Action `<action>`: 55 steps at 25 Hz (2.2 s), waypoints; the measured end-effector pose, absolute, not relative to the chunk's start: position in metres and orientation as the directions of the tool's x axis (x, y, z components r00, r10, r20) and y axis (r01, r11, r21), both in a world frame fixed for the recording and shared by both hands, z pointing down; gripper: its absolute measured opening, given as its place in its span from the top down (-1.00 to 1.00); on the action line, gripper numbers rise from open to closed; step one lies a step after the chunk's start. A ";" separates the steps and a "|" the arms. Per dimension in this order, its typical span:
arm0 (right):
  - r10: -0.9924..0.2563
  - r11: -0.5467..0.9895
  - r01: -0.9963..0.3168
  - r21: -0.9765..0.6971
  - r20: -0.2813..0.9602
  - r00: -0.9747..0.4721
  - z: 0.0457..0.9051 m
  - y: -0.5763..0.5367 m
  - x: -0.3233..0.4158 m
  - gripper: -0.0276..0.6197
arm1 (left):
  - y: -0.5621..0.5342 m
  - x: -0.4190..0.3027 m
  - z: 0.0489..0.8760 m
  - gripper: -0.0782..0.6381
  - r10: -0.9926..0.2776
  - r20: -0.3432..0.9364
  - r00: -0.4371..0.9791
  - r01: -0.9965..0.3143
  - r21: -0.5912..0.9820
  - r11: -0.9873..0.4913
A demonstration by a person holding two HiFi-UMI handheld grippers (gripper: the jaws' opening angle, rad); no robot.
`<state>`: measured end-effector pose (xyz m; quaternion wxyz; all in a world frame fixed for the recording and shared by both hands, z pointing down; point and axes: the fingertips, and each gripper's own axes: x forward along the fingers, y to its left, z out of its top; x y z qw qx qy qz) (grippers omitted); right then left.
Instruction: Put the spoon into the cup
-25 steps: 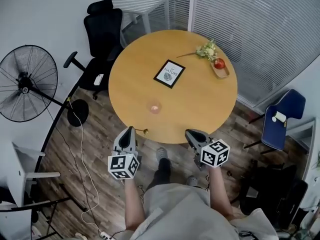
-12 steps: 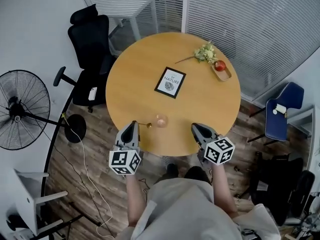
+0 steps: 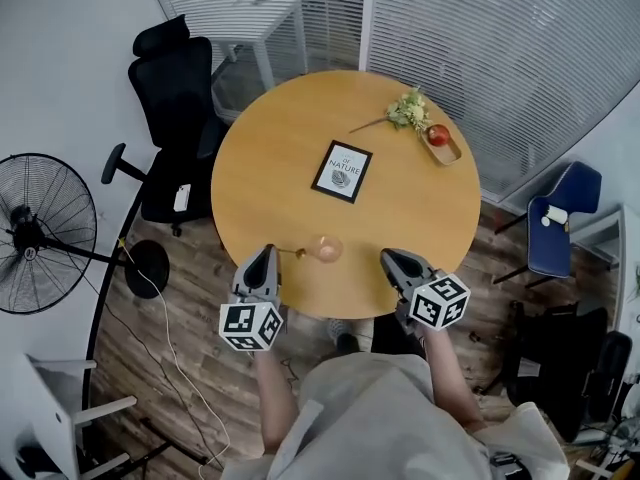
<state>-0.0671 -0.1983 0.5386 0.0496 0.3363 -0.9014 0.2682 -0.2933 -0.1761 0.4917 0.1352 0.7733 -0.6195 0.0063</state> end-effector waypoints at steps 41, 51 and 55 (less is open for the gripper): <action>-0.444 0.717 -0.517 -0.468 0.266 -0.856 0.539 -0.197 -0.100 0.92 | -0.228 -0.220 0.548 0.75 -0.869 0.274 0.412 -0.911 0.138 -0.388; -0.466 0.701 -0.552 -0.451 0.297 -0.834 0.548 -0.201 -0.095 0.92 | -0.236 -0.211 0.570 0.75 -0.834 0.332 0.440 -0.898 0.143 -0.417; -0.484 0.696 -0.561 -0.448 0.284 -0.828 0.545 -0.208 -0.096 0.92 | -0.237 -0.210 0.579 0.75 -0.822 0.347 0.450 -0.893 0.160 -0.421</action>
